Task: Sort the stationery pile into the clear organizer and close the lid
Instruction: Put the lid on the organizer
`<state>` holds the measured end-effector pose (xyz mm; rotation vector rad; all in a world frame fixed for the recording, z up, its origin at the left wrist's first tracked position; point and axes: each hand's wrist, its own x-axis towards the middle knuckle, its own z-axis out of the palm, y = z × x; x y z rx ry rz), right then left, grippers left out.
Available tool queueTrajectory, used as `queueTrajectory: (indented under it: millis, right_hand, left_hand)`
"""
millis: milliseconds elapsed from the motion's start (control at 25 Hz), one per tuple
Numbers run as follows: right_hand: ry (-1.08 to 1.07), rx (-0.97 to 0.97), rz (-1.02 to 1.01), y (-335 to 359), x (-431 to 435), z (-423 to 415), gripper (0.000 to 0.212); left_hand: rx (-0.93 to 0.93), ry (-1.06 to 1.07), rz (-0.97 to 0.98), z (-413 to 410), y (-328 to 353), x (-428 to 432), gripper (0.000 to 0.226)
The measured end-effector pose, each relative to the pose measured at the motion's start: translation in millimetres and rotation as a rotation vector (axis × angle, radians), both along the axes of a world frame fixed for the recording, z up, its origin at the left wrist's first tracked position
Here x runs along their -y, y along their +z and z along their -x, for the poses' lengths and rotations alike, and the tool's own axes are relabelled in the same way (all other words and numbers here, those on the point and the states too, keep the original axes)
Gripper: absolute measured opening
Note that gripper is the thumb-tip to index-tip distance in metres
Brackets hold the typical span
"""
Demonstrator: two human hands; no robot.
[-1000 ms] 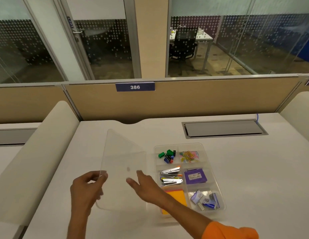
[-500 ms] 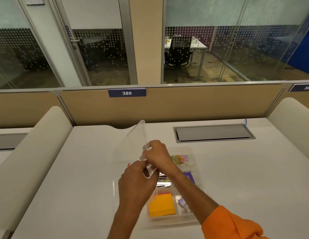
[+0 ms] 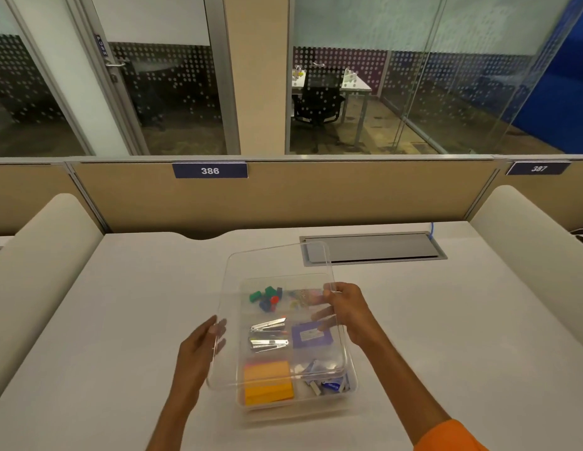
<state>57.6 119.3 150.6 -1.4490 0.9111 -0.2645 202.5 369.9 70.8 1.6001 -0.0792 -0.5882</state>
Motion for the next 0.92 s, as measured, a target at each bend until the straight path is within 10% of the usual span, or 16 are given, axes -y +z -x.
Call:
queueTrajectory:
  millis: [520, 920]
  right_hand:
    - [0.094, -0.381, 0.511, -107.9, 15.3, 27.6, 0.043]
    - [0.085, -0.367, 0.657, -128.2, 16.6, 29.2, 0.023]
  left_hand:
    - [0.325, -0.050, -0.359, 49.7, -43.9, 27.6, 0.042]
    - [0.346, 0.000, -0.428, 61.0, -58.6, 33.8, 0.043]
